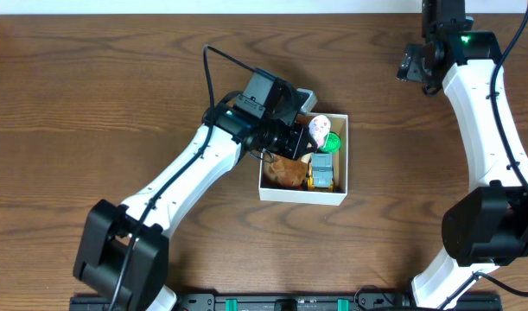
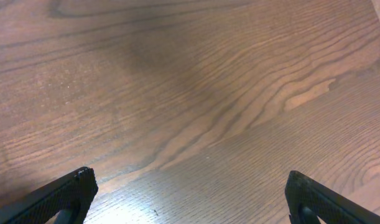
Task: Pack container
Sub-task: 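Lower the lollipop toy into the box and open the left gripper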
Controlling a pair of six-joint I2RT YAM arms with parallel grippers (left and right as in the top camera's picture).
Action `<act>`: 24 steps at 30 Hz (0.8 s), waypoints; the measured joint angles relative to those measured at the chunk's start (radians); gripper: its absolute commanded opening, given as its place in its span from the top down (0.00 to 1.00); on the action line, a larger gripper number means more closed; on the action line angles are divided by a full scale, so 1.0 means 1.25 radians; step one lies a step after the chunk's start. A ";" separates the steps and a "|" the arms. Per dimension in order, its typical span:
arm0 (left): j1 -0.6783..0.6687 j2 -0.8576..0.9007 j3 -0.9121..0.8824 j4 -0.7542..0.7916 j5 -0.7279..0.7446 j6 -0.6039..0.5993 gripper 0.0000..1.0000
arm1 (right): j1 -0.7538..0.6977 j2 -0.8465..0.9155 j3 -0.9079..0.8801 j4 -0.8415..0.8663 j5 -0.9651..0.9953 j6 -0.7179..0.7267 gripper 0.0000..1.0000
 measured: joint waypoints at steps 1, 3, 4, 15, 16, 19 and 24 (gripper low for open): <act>0.000 0.007 0.000 0.000 0.000 -0.012 0.94 | 0.000 0.000 0.000 0.000 0.000 0.000 0.01; 0.000 0.021 0.000 0.000 0.000 -0.034 0.94 | 0.000 0.000 0.000 0.000 0.000 0.000 0.01; 0.000 0.030 0.000 0.000 0.000 -0.045 0.94 | 0.000 0.000 0.000 0.000 0.000 0.000 0.01; 0.000 0.054 0.000 0.000 0.000 -0.085 0.30 | 0.000 0.000 0.000 0.000 0.000 0.000 0.01; 0.000 0.054 0.000 0.000 0.000 -0.090 0.30 | 0.000 0.000 0.000 0.000 0.000 0.000 0.01; 0.000 0.054 0.000 0.000 0.000 -0.095 0.30 | 0.000 0.000 0.000 0.000 0.000 0.000 0.01; 0.001 0.054 0.000 0.000 0.000 -0.095 0.30 | 0.000 0.000 0.000 0.000 0.000 0.000 0.01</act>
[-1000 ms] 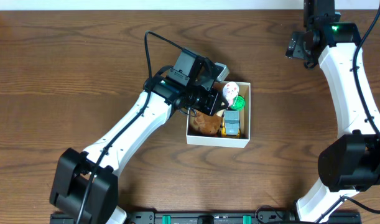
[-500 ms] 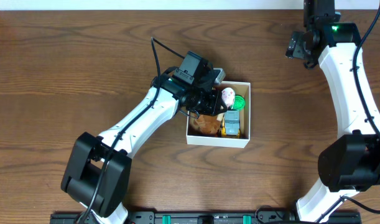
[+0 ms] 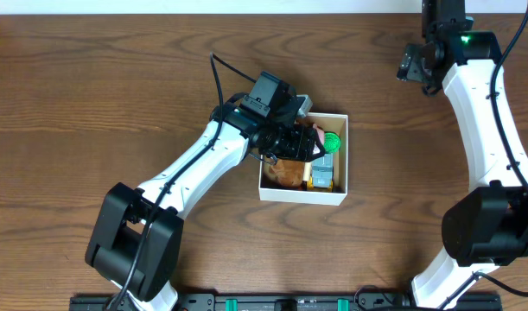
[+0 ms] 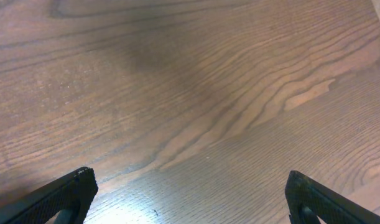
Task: Pack container
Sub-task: 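Lower the lollipop toy into the box and open the left gripper, then withdraw the left gripper up and away to the upper left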
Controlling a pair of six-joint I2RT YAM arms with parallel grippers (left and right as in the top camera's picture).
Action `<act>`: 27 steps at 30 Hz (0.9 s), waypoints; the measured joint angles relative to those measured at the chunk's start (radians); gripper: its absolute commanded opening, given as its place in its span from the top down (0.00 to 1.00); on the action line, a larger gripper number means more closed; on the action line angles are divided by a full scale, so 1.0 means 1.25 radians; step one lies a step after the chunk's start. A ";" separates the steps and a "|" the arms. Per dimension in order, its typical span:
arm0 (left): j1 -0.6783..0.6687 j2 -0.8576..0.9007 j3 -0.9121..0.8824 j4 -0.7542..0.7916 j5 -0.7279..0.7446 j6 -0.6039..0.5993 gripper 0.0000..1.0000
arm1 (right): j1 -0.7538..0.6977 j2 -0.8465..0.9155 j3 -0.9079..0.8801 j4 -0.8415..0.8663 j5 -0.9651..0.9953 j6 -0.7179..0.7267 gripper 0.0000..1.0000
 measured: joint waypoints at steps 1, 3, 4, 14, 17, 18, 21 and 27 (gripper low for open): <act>0.001 0.000 0.000 0.000 0.000 0.000 0.30 | 0.000 0.000 0.000 0.000 0.000 0.000 0.01; 0.006 0.000 0.000 0.000 0.000 0.000 0.30 | 0.000 0.000 0.000 0.000 0.000 0.000 0.01; 0.012 0.000 0.000 0.000 0.000 0.000 0.30 | 0.000 0.000 0.000 0.000 0.000 0.000 0.01; 0.125 0.000 0.000 0.136 0.002 -0.005 0.30 | 0.000 0.000 0.000 0.000 0.000 0.000 0.01; 0.164 0.000 0.000 0.215 0.003 -0.006 0.29 | 0.000 0.000 0.000 0.000 0.000 0.000 0.01; 0.177 0.000 0.000 0.241 0.002 -0.005 0.28 | 0.000 0.000 0.000 0.000 0.000 0.000 0.01; 0.217 0.000 0.000 0.258 -0.013 -0.004 0.20 | 0.000 0.000 0.000 0.000 0.000 0.000 0.01; 0.324 0.000 0.000 0.193 -0.200 0.018 0.07 | 0.000 0.000 0.000 0.000 0.000 0.000 0.01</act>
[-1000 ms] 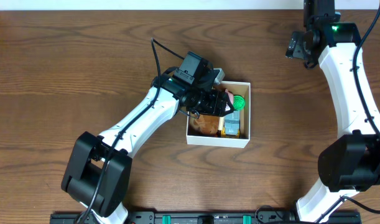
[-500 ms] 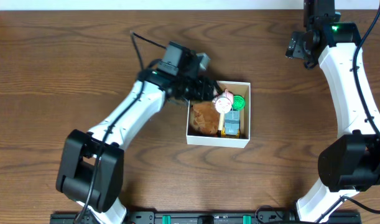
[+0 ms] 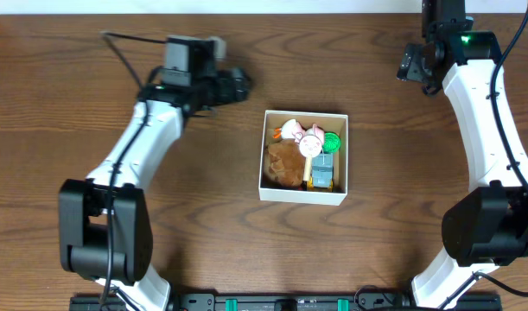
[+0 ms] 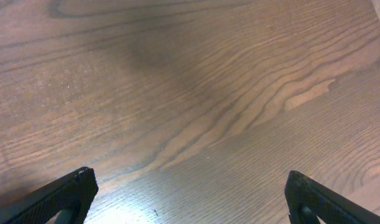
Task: Pack container
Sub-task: 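Withdraw the left gripper up and away to the upper left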
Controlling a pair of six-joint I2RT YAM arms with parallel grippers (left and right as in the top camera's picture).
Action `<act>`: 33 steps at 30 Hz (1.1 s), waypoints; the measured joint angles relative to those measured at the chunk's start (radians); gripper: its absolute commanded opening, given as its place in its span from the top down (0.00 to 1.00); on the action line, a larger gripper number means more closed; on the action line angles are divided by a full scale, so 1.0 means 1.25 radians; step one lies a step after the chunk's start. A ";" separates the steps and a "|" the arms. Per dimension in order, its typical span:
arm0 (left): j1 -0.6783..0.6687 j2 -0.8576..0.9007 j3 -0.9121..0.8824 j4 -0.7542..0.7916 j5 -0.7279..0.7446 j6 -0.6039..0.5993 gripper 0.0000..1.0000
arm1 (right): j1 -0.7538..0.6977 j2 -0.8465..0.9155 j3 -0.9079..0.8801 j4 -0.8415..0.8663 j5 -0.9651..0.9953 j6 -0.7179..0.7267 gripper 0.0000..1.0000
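Note:
The white box (image 3: pixel 343 160) sits mid-table and holds a brown plush (image 3: pixel 283 164), a pink-and-white toy (image 3: pixel 302 135), a green piece (image 3: pixel 333 141) and a yellow-and-grey toy car (image 3: pixel 321 170). My left gripper (image 3: pixel 238 86) hangs over bare table up and left of the box; its fingers look spread with nothing between them. At the far right, my right gripper (image 3: pixel 410 66) stays well away from the box. In the right wrist view my right gripper (image 4: pixel 190 199) is open, its fingertips (image 4: pixel 78 186) wide apart over bare wood.
The wooden table (image 3: pixel 73 130) surrounds the box on all sides. The left arm stretches from the front left edge up toward the back. The right arm runs along the right side.
My left gripper was down at the box's back left corner over the toys; now it is up and left, clear of the box. The pink-and-white toy lies uncovered in the box. The right arm is unchanged.
First my left gripper was at the box's back edge with the pink-and-white toy beside its fingers. Then it was lower inside the box's back part. Now the toy rests in the box and the gripper is away over bare table. My right gripper stayed open throughout.

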 measured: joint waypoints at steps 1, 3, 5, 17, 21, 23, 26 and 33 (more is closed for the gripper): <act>0.018 0.000 0.000 -0.002 -0.038 0.004 0.03 | 0.000 0.000 0.000 0.000 0.000 0.000 0.01; 0.055 0.000 0.000 0.001 -0.098 0.007 0.02 | 0.000 0.000 0.000 0.000 0.000 0.000 0.01; 0.092 0.000 0.000 0.002 -0.145 0.007 0.02 | 0.000 0.000 0.000 0.000 0.000 0.000 0.01; 0.242 0.000 0.000 0.000 -0.223 0.013 0.02 | 0.000 0.000 0.000 0.000 0.000 0.000 0.01; 0.254 0.000 0.000 -0.002 -0.226 0.016 0.02 | 0.000 0.000 0.000 0.000 0.000 0.000 0.01; 0.254 0.000 0.000 -0.002 -0.226 0.016 0.02 | 0.000 0.000 0.000 0.000 0.000 0.000 0.01; 0.254 0.000 0.000 -0.002 -0.226 0.016 0.02 | 0.000 0.000 0.000 0.000 0.000 0.000 0.01; 0.254 0.000 0.000 -0.002 -0.226 0.022 0.02 | 0.000 0.000 0.000 0.000 0.000 0.000 0.01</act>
